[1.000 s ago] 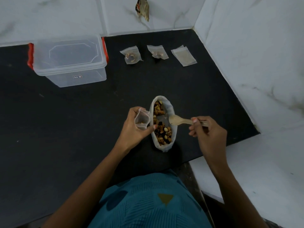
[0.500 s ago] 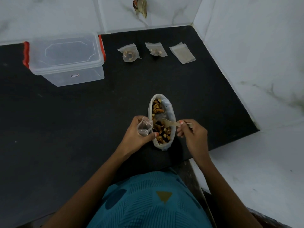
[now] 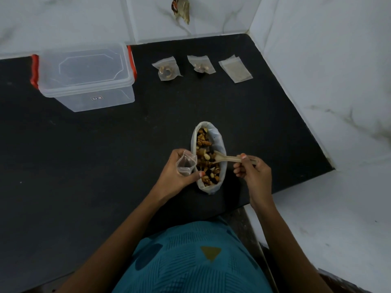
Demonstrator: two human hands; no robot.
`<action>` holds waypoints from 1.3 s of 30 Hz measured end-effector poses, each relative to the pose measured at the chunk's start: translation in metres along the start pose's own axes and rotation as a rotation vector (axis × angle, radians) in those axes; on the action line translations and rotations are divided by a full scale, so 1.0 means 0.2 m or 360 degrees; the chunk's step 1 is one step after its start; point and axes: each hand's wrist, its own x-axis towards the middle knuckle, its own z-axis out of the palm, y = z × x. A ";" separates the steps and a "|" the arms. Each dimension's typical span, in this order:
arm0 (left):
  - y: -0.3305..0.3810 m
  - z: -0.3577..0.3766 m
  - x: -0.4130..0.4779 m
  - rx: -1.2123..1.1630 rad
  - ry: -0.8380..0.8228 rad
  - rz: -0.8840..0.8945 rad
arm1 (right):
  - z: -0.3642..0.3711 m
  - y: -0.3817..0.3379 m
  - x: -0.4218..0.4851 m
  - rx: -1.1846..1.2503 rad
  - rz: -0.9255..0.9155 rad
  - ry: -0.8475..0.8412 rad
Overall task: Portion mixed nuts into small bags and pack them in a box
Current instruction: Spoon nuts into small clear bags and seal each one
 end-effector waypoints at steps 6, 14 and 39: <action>0.00 0.00 0.00 0.0018 -0.0007 0.0003 | -0.02 -0.03 -0.01 -0.0010 -0.0050 -0.0019; 0.02 -0.01 0.00 0.0051 0.0024 0.0034 | -0.05 -0.06 -0.01 0.0321 0.0231 -0.0060; 0.18 0.09 0.02 0.0015 0.0160 0.0430 | 0.12 -0.32 -0.28 -0.0832 -0.1233 -0.0457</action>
